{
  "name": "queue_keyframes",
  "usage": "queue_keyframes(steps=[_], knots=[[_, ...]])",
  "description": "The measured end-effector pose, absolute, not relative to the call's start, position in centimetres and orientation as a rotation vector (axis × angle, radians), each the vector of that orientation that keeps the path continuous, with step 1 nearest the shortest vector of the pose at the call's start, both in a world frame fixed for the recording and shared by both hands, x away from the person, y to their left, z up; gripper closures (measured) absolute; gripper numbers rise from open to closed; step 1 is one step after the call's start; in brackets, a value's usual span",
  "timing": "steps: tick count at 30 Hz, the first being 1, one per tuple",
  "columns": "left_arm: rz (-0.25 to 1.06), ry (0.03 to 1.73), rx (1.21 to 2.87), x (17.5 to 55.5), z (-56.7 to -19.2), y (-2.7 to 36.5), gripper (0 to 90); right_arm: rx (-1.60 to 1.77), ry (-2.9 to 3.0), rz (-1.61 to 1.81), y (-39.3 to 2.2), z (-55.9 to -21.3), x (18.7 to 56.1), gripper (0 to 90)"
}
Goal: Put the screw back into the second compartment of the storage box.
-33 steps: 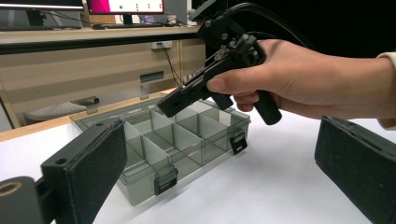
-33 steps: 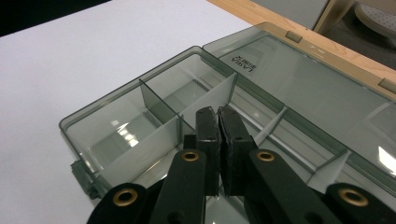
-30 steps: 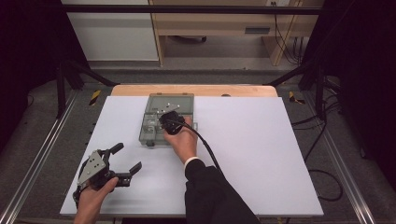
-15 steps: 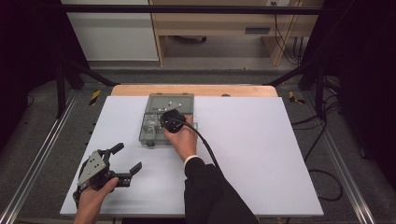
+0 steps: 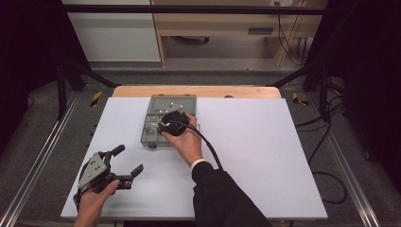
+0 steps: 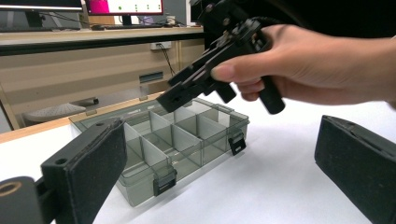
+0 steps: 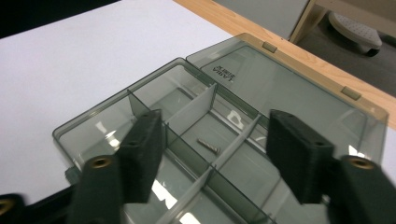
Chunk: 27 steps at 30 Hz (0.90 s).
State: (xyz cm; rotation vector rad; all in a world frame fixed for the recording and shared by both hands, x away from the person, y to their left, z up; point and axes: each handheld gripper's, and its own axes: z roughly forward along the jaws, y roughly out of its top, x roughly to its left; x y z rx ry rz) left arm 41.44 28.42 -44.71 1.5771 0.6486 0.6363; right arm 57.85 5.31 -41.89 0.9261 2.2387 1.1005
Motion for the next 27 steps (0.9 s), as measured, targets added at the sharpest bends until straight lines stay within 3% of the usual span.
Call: queue_keyframes(steps=[1,8,27], knots=[[0.636,0.648,1.579,41.5,-44.7,28.5,2.3,0.913,2.227,1.061,5.1,-41.3,57.4,25.0],[0.643,0.656,1.574,41.5,-44.7,28.7,2.3,0.849,2.246,1.013,3.6,-39.4,55.1,15.2],[0.65,0.658,1.582,41.5,-44.8,28.8,2.2,0.774,2.443,0.889,-4.9,-39.5,49.3,7.4]])
